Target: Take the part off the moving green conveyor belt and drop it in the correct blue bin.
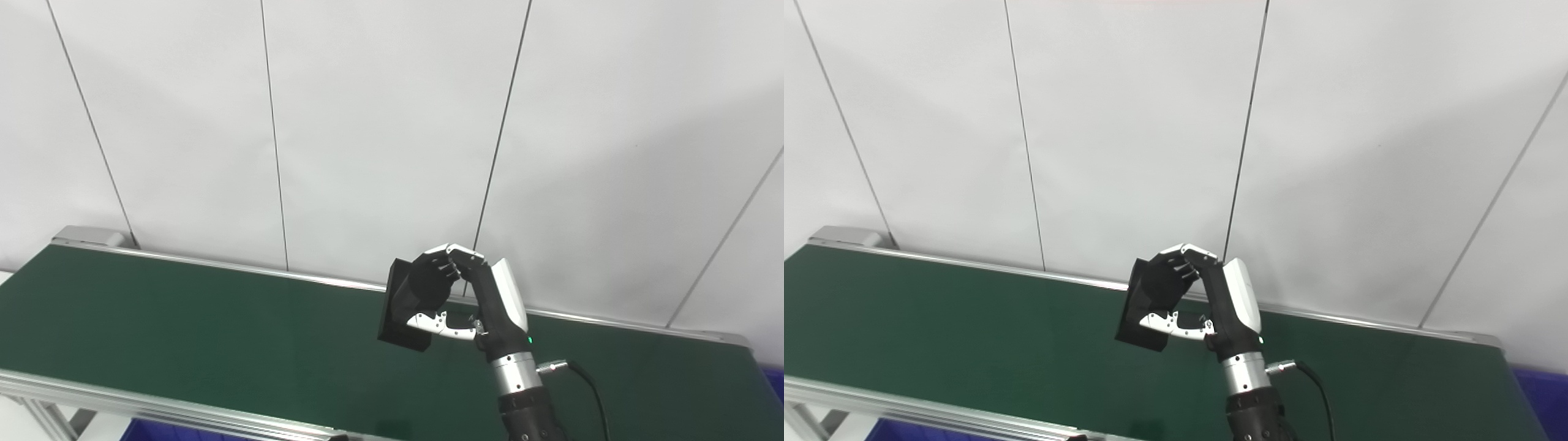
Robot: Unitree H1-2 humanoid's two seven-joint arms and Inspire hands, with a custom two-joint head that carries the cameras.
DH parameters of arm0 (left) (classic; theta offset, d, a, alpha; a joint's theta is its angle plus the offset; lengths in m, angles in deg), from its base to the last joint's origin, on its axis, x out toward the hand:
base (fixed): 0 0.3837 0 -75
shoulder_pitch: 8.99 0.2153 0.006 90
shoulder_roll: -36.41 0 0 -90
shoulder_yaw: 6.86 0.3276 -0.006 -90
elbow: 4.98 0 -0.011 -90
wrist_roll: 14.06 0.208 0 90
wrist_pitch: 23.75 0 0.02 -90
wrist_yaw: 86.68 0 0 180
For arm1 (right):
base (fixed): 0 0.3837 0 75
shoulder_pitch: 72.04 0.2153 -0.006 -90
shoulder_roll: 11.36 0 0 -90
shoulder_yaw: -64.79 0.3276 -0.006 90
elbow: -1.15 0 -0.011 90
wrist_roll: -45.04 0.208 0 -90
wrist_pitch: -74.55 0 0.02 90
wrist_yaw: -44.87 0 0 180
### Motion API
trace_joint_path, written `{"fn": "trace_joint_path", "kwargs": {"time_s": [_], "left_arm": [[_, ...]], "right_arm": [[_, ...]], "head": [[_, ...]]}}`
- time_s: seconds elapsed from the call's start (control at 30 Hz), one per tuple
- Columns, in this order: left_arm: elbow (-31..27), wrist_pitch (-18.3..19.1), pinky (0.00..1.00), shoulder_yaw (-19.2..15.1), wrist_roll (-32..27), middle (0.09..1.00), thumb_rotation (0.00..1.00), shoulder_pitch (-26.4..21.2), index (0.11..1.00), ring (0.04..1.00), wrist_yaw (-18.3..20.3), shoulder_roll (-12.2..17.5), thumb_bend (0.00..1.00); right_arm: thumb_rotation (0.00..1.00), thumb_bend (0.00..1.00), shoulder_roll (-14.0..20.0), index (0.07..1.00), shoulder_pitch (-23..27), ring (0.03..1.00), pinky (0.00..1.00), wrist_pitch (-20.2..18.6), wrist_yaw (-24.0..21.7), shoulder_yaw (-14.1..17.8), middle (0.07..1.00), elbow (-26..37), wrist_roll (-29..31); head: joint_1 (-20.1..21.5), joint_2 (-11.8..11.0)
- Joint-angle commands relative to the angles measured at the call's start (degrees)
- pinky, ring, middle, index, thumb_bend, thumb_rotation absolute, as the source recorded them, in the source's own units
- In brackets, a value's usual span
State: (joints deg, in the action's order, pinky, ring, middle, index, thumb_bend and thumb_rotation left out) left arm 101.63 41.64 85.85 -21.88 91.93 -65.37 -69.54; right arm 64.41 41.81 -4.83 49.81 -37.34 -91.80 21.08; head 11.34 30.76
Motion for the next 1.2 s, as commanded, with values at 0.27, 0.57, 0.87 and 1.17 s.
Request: {"fn": "trace_joint_path", "kwargs": {"time_s": [0.27, 0.57, 0.87, 1.17], "left_arm": [[-3.08, -2.13, 0.74, 0.44, -2.25, 0.789, 0.41, -0.48, 0.845, 0.777, 0.62, 0.66, 0.92], [-7.1, 0.05, 0.76, 1.36, -4.62, 0.787, 0.38, 0.6, 0.84, 0.778, 0.38, 1.89, 0.88], [-11.94, 3.79, 0.71, 2.1, -5.48, 0.763, 0.37, 1.25, 0.811, 0.744, -0.76, 2.33, 0.9], [-15.68, 6.85, 0.7, 2.78, -5.08, 0.737, 0.36, 1.96, 0.8, 0.724, -1.81, 2.03, 0.92]], "right_arm": [[0.0, 0.5, 1.56, 0.525, -4.27, 0.442, 0.34, -7.33, -5.32, 2.44, 0.504, 18.46, 0.96], [0.0, 0.5, 3.81, 0.53, -7.82, 0.443, 0.33, -11.77, -8.46, 4.91, 0.499, 27.98, 1.64], [0.0, 0.5, 6.6, 0.529, -12.52, 0.441, 0.33, -15.35, -11.69, 6.93, 0.499, 33.98, 1.91], [0.0, 0.5, 7.18, 0.533, -18.0, 0.443, 0.33, -16.68, -11.63, 10.51, 0.496, 37.5, 2.66]], "head": [[2.79, 3.8], [4.03, 8.88], [2.3, 13.39], [1.42, 17.27]]}}
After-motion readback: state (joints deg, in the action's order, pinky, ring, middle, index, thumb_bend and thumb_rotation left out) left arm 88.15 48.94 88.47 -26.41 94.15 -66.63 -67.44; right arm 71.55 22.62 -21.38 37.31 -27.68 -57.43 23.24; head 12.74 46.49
